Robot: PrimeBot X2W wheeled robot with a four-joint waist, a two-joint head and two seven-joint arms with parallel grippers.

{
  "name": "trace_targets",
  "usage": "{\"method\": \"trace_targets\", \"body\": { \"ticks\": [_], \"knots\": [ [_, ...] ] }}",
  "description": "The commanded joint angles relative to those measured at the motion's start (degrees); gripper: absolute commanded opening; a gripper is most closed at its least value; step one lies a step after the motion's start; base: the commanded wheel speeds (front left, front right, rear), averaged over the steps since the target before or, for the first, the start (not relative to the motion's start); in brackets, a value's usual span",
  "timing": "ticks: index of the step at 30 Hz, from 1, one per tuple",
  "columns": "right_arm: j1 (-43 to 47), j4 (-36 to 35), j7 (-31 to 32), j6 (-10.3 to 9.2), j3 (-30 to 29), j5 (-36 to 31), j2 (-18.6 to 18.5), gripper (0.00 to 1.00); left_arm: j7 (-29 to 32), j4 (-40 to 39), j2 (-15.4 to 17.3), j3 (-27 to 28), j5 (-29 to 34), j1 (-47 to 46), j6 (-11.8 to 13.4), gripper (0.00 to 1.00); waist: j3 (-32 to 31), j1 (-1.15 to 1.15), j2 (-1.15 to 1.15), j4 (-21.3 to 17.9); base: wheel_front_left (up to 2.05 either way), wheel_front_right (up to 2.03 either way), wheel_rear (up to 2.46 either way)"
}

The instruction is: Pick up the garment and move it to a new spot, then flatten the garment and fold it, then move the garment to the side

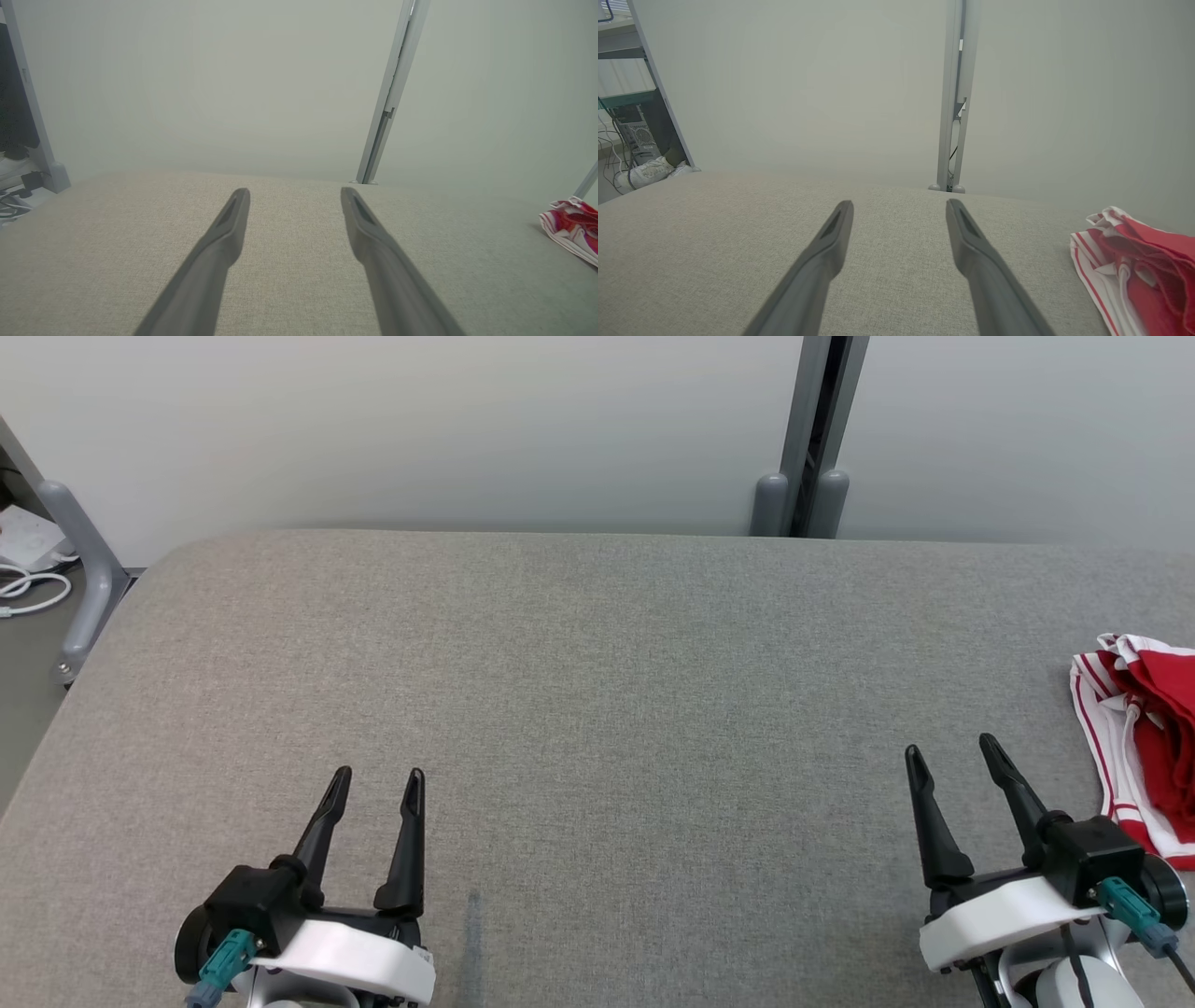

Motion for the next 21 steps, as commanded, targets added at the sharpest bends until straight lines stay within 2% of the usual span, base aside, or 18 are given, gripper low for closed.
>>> {"method": "trace_targets", "body": {
  "ticks": [1,15,21],
  "knots": [
    [0.27,-0.39,-0.44,-0.05,-0.11,-0.38,0.03,1.00,-0.05,-0.21,0.23,0.10,0.23,0.13,0.19,1.00,0.06,0.00,0.00,-0.04,0.00,0.00,0.00],
    [-0.40,-0.99,-0.43,-0.05,-0.74,0.24,0.33,1.00,-0.05,1.23,0.24,-0.30,1.31,-1.15,0.76,1.00,0.50,0.00,0.00,-0.25,0.00,0.00,0.00],
    [-0.64,-1.11,-0.44,-0.05,-0.34,0.77,0.35,1.00,-0.05,2.18,0.25,0.13,1.11,-1.05,-0.24,1.00,0.46,0.00,0.00,-0.71,0.00,0.00,0.00]
  ]
}}
